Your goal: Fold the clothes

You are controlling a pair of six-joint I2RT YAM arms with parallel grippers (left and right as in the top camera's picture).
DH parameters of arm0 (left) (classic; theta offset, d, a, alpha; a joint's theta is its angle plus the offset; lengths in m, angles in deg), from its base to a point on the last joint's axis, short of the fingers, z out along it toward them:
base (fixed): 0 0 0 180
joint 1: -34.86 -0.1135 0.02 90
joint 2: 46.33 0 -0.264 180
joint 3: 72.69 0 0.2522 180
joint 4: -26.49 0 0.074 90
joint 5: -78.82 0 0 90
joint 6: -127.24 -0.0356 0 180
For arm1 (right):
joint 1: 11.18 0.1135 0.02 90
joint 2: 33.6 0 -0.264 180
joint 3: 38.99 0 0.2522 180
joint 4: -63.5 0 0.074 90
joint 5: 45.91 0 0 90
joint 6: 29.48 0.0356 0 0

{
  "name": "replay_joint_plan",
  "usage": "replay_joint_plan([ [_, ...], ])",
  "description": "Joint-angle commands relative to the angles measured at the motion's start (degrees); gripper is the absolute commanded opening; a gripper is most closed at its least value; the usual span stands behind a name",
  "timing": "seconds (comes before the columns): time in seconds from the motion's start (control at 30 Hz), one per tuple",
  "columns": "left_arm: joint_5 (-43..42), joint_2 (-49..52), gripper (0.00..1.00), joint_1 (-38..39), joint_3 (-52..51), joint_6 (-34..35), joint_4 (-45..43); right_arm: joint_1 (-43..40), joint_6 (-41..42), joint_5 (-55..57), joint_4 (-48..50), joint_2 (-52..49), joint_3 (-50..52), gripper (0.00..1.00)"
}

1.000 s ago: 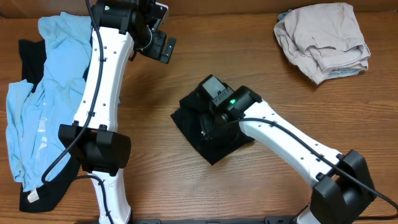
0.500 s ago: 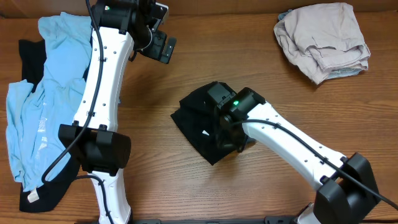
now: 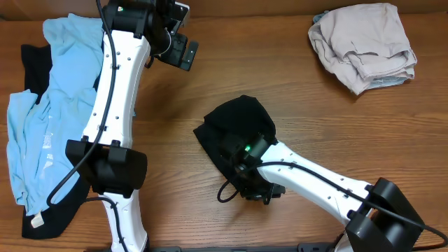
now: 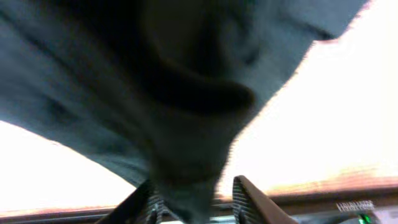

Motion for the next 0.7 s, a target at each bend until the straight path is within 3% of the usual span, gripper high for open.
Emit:
replay_joint_plan([
  [0.0,-0.11,0.37,1.00,-1.29,-0.42,0.39,-0.26,-0.70,-0.07,1.14,0.50,2.91,-3.48,0.47],
  [0.13,-0.02,0.37,1.00,-2.97,-0.42,0.70,-1.05,-2.54,-4.37,3.39,3.17,5.05,-9.64,0.63],
  [0.27,-0.26,0.37,1.00,-5.38,-0.42,1.81,-1.95,-4.50,-9.75,3.37,11.37,5.09,-11.06,0.71],
  [0.67,-0.72,0.37,1.00,-8.68,-0.42,2.36,-1.73,-10.58,-16.94,6.49,25.14,-5.27,-9.90,0.69],
])
